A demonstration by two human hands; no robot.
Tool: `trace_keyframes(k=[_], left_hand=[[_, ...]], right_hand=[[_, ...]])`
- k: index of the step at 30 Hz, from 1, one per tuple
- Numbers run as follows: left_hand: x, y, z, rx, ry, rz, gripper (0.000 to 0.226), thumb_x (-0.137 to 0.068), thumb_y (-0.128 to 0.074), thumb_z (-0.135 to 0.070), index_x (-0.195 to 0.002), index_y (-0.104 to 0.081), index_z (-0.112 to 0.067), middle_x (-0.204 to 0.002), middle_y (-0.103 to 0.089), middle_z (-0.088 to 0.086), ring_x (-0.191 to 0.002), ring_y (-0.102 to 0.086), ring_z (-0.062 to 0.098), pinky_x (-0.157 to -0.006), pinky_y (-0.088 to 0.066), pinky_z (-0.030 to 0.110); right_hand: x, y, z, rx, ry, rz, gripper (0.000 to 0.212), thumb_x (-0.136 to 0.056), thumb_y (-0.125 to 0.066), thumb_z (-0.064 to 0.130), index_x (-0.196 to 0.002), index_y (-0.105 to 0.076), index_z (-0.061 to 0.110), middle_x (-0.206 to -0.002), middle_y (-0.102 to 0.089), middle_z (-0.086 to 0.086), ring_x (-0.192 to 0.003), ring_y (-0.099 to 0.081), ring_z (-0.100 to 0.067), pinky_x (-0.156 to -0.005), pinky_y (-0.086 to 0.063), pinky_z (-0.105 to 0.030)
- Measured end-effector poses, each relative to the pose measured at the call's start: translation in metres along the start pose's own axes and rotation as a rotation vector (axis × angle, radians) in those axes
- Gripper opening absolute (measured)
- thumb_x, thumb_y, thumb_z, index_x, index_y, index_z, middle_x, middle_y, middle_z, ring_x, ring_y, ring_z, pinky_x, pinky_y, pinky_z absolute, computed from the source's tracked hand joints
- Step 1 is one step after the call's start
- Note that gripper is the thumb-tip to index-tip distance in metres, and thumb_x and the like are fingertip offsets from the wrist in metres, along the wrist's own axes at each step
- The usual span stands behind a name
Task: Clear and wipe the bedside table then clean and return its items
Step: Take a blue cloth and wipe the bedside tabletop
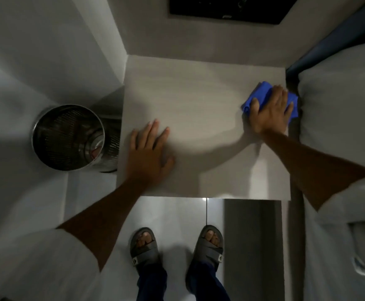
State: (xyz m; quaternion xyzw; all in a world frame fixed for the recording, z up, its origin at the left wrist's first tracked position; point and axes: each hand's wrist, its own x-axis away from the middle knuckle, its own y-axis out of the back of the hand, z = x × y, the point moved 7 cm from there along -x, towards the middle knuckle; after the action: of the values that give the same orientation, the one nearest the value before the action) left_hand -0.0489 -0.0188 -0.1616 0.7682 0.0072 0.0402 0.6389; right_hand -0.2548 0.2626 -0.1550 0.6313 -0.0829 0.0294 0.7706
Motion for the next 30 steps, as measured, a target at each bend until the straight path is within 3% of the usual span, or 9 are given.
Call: trace_keyframes(k=[2, 6, 14, 17, 24, 27, 30], left_hand=[[0.0, -0.002, 0.001, -0.002, 0.001, 0.006, 0.07, -0.088, -0.041, -0.055, -0.148, -0.036, -0.019, -0.16, -0.026, 0.015, -0.148, -0.023, 0.029, -0.117, -0.017, 0.054], [0.0, -0.002, -0.002, 0.006, -0.004, 0.012, 0.07, -0.088, -0.042, -0.054, -0.149, -0.035, -0.02, -0.16, -0.026, 0.015, -0.148, -0.022, 0.029, -0.116, -0.018, 0.054], [0.003, -0.004, 0.005, 0.096, 0.021, 0.064, 0.072, -0.091, -0.041, -0.055, -0.152, -0.024, -0.022, -0.162, -0.02, 0.01, -0.15, -0.016, 0.026, -0.121, -0.011, 0.053], [0.005, -0.005, 0.007, 0.087, 0.029, 0.061, 0.072, -0.091, -0.042, -0.055, -0.152, -0.025, -0.022, -0.162, -0.021, 0.009, -0.15, -0.017, 0.025, -0.12, -0.012, 0.052], [0.005, -0.005, 0.008, 0.104, 0.007, 0.034, 0.069, -0.089, -0.045, -0.054, -0.149, -0.034, -0.023, -0.16, -0.025, 0.011, -0.149, -0.02, 0.027, -0.118, -0.015, 0.052], [0.005, -0.003, 0.005, 0.13, -0.003, 0.033, 0.068, -0.091, -0.046, -0.051, -0.149, -0.034, -0.017, -0.16, -0.026, 0.011, -0.149, -0.02, 0.026, -0.12, -0.014, 0.051], [0.03, -0.001, 0.024, 0.086, 0.124, 0.019, 0.06, -0.1, -0.037, -0.04, -0.15, -0.03, -0.008, -0.159, -0.026, 0.014, -0.15, -0.02, 0.026, -0.12, -0.018, 0.05]], right_hand=[[-0.019, 0.005, 0.022, -0.051, -0.015, -0.031, 0.072, -0.096, -0.033, 0.047, -0.15, -0.019, 0.002, -0.159, -0.02, -0.016, -0.149, -0.011, -0.029, -0.121, -0.001, -0.049], [-0.017, -0.006, 0.1, 0.061, 0.188, -0.055, 0.056, -0.099, -0.036, 0.036, -0.144, -0.036, 0.001, -0.157, -0.027, -0.018, -0.147, -0.019, -0.032, -0.119, -0.006, -0.05], [0.064, -0.061, 0.285, 0.104, 0.679, 0.171, 0.063, -0.101, -0.024, 0.043, -0.154, -0.01, 0.012, -0.163, -0.003, -0.008, -0.15, 0.001, -0.023, -0.119, 0.004, -0.045], [0.068, -0.063, 0.288, 0.196, 0.785, 0.224, 0.064, -0.1, -0.019, 0.049, -0.155, -0.004, 0.019, -0.164, 0.001, -0.002, -0.15, 0.004, -0.02, -0.12, 0.005, -0.047], [0.039, -0.045, 0.206, 0.151, 0.518, 0.198, 0.064, -0.099, -0.023, 0.052, -0.155, -0.006, 0.025, -0.164, 0.003, 0.002, -0.15, 0.004, -0.017, -0.118, 0.006, -0.051], [0.063, -0.046, 0.205, 0.157, 0.538, 0.269, 0.065, -0.1, -0.024, 0.052, -0.155, -0.003, 0.024, -0.164, 0.005, 0.002, -0.15, 0.006, -0.018, -0.117, 0.005, -0.053], [0.111, -0.055, 0.207, 0.17, 0.607, 0.293, 0.065, -0.1, -0.027, 0.05, -0.154, -0.005, 0.022, -0.164, 0.003, 0.0, -0.15, 0.003, -0.019, -0.117, 0.003, -0.053]])
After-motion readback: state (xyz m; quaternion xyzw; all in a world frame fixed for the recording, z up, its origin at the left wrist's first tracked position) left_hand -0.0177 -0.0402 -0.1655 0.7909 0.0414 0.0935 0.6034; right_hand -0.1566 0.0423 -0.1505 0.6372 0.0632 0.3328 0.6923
